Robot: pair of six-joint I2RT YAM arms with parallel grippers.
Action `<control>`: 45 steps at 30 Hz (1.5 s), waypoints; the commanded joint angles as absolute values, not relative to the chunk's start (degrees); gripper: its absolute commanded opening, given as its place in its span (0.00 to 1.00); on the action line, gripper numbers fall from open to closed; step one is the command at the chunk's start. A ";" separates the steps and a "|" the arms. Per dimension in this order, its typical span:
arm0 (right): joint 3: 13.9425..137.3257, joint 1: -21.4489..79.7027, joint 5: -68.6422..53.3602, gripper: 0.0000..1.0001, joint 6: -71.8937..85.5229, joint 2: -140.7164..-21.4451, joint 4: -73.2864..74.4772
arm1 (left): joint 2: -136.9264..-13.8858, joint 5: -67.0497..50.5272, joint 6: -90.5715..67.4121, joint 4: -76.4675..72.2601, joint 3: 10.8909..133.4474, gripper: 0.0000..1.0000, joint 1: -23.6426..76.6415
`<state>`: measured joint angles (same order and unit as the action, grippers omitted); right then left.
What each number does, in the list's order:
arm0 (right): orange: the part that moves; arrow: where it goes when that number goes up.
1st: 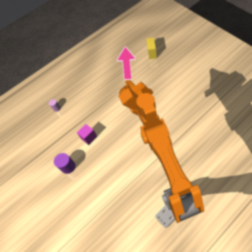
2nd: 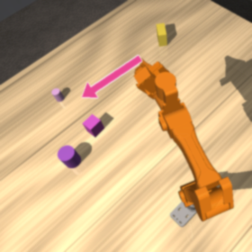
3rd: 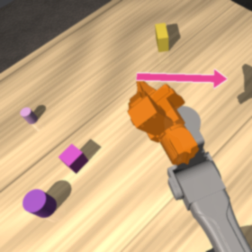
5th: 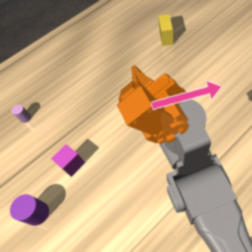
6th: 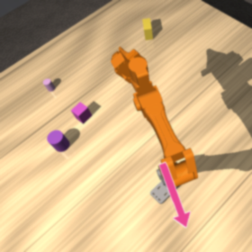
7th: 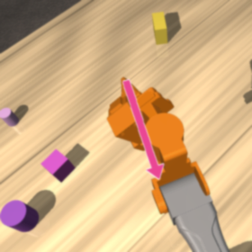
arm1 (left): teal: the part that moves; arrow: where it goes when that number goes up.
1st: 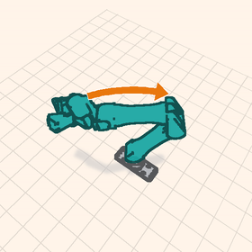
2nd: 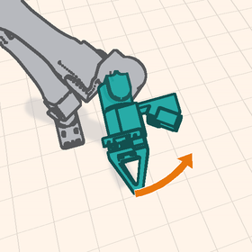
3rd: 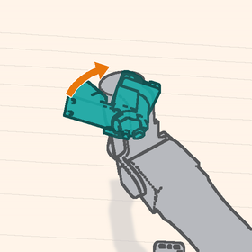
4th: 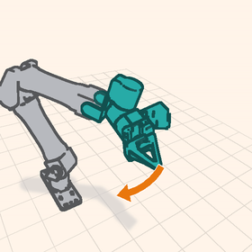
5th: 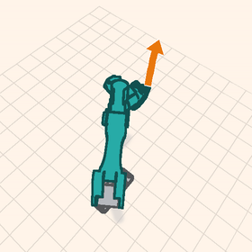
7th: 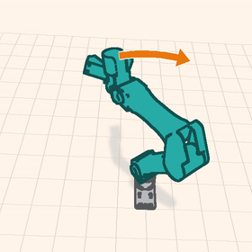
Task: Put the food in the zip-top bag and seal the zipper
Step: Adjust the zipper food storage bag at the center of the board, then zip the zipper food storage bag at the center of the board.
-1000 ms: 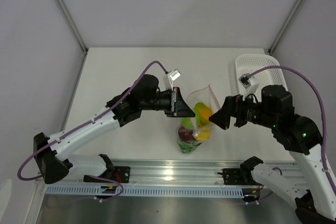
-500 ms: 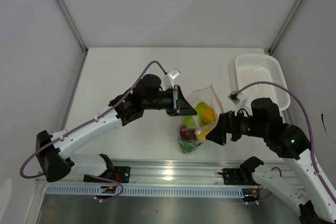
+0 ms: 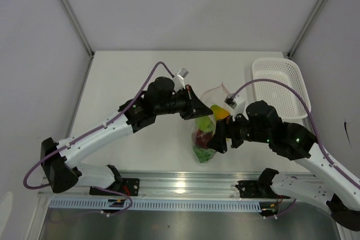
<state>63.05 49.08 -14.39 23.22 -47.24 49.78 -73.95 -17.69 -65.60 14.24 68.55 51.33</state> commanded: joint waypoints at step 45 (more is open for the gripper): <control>81.65 56.26 10.04 0.00 19.87 -59.33 51.77 | -64.96 -15.22 -55.30 13.00 63.54 0.36 48.60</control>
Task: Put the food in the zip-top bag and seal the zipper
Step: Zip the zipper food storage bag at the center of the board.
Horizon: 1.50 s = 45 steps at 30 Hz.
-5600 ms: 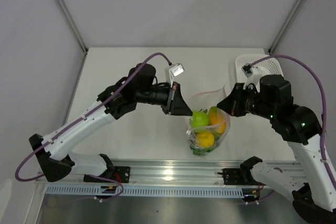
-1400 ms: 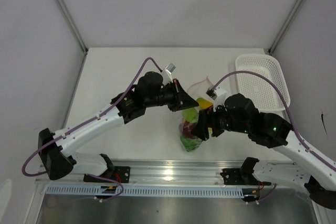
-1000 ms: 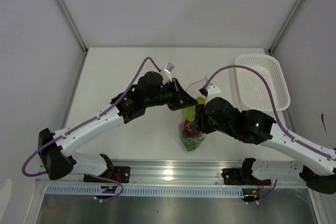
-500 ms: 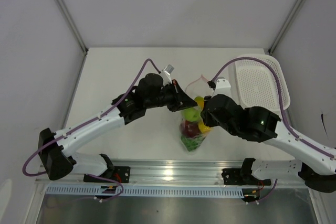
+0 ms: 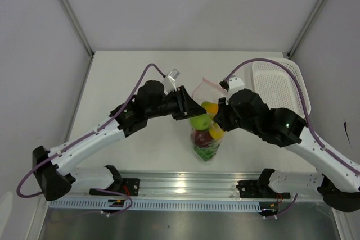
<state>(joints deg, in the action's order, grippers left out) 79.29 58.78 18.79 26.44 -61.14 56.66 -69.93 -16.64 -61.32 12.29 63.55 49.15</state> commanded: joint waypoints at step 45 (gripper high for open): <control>79.89 44.91 -24.88 0.00 0.26 -55.20 59.59 | -83.14 -66.37 10.54 33.82 93.86 1.00 51.14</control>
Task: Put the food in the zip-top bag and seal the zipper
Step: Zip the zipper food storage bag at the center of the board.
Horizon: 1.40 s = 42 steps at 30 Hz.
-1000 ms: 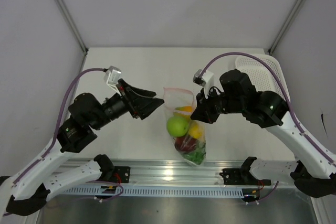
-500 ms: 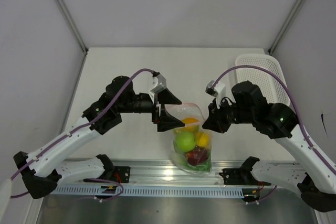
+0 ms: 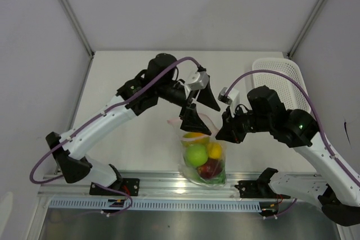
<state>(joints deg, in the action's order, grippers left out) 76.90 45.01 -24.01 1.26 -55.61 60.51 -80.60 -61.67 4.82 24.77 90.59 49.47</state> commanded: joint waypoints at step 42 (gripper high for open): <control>83.41 43.86 -23.47 0.00 -1.93 -55.55 60.47 | -74.36 -48.43 -3.87 13.89 71.37 0.28 51.50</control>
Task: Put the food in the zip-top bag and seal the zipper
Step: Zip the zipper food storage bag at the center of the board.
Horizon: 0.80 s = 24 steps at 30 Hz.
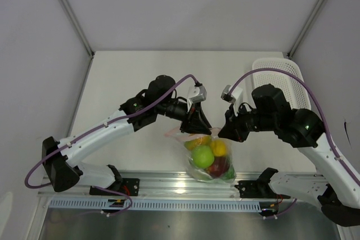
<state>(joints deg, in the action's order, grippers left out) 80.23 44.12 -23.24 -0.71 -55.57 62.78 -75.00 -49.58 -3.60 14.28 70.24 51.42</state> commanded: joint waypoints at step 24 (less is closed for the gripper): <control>83.23 43.94 -24.61 0.00 -1.85 -56.87 60.38 | -78.48 -52.38 -5.45 12.13 73.12 0.95 51.94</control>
<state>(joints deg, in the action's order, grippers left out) 80.60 44.12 -23.44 -1.19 -57.19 62.70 -76.86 -50.39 -4.62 14.13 70.89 51.55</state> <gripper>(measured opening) 0.107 0.955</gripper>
